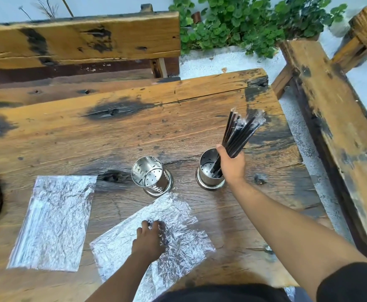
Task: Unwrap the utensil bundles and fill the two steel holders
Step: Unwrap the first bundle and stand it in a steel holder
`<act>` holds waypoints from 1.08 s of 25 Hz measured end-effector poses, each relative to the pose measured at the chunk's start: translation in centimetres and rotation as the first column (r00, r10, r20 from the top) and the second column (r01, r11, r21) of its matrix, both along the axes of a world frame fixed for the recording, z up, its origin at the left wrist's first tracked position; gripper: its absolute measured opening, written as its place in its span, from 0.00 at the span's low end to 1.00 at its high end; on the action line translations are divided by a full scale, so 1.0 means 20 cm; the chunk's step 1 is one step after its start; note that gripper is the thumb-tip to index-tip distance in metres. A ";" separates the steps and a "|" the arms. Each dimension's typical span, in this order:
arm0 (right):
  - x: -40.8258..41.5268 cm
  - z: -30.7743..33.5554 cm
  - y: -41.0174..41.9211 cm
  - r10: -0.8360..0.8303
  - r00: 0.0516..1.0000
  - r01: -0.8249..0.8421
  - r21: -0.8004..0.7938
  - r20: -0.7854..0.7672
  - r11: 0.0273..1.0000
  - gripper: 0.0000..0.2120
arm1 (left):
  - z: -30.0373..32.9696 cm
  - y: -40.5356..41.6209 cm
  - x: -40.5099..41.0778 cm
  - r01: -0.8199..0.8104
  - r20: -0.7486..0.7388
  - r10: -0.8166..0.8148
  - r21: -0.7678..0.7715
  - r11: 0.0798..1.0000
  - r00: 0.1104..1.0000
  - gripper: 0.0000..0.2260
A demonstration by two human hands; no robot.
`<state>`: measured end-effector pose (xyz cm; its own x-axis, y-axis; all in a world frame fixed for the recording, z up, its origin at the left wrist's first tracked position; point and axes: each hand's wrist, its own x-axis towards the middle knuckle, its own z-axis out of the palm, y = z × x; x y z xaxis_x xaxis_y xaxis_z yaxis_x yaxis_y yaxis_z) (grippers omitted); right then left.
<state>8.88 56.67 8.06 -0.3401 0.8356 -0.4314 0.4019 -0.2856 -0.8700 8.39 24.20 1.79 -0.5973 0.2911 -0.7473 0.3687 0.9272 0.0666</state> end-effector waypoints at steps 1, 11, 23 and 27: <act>0.01 -0.01 -0.01 0.020 1.000 -0.020 -0.008 0.021 1.000 0.17 | 0.00 0.00 0.00 -0.004 0.002 0.004 0.001 1.000 1.000 0.34; 0.11 0.08 0.06 0.314 0.946 -0.316 -0.013 -0.082 0.949 0.12 | 0.00 0.03 0.00 -0.036 -0.016 0.036 0.021 0.999 0.999 0.30; 0.20 0.08 0.11 0.576 0.809 -0.584 0.043 0.117 0.811 0.19 | -0.01 0.02 -0.02 -0.059 -0.006 0.060 0.046 0.997 0.998 0.32; 0.24 0.06 0.13 0.534 0.833 -0.536 -0.028 0.143 0.844 0.48 | -0.01 0.02 -0.01 -0.056 -0.010 0.056 0.044 0.997 0.998 0.33</act>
